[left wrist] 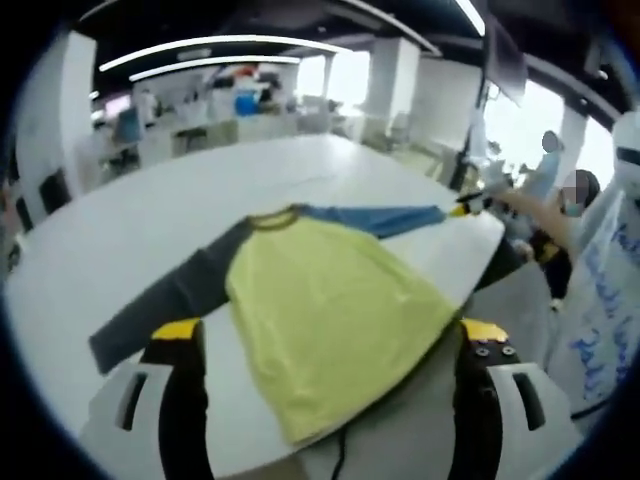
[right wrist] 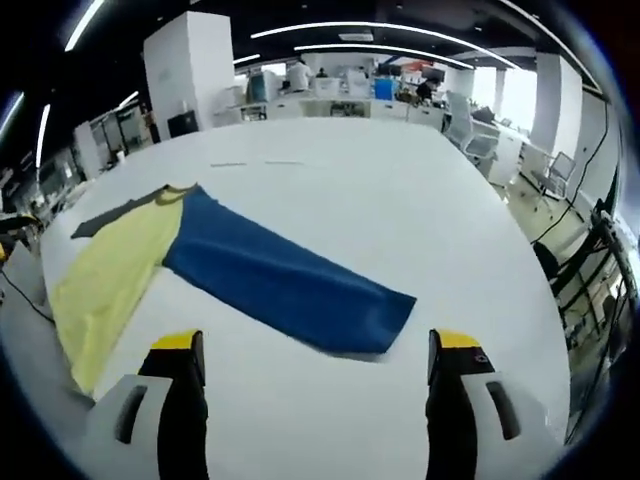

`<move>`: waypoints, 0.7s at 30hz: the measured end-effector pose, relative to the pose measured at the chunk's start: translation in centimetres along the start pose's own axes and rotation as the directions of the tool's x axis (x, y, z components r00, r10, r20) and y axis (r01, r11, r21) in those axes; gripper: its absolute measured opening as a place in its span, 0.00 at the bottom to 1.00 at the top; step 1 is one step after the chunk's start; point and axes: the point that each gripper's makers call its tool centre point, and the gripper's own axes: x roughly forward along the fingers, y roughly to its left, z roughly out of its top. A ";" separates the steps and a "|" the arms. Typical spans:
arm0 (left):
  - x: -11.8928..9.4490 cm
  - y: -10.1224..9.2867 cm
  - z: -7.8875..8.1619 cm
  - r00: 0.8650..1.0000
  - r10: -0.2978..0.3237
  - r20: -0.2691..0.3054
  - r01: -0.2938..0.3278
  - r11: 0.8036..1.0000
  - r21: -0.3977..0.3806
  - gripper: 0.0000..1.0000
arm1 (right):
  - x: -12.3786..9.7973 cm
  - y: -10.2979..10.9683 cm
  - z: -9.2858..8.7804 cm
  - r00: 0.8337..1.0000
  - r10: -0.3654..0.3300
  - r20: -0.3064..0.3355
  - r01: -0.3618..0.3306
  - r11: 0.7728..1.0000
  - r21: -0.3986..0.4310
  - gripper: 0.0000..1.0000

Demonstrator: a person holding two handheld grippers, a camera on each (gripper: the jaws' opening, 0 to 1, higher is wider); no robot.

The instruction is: Fold the garment on the visible template until the final outline fits inside the template.

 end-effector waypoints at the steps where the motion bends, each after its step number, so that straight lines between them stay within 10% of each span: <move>1: -0.1 0.0 0.1 1.000 -0.003 0.005 0.003 1.000 -0.002 0.99 | -0.1 0.4 -0.2 1.000 0.000 -0.006 0.000 1.000 0.006 0.85; 21: -0.7 -1.0 0.6 0.999 -0.030 0.015 0.030 0.999 -0.018 0.98 | 2.2 -4.2 -0.4 0.997 -0.072 0.018 0.068 0.982 0.178 0.47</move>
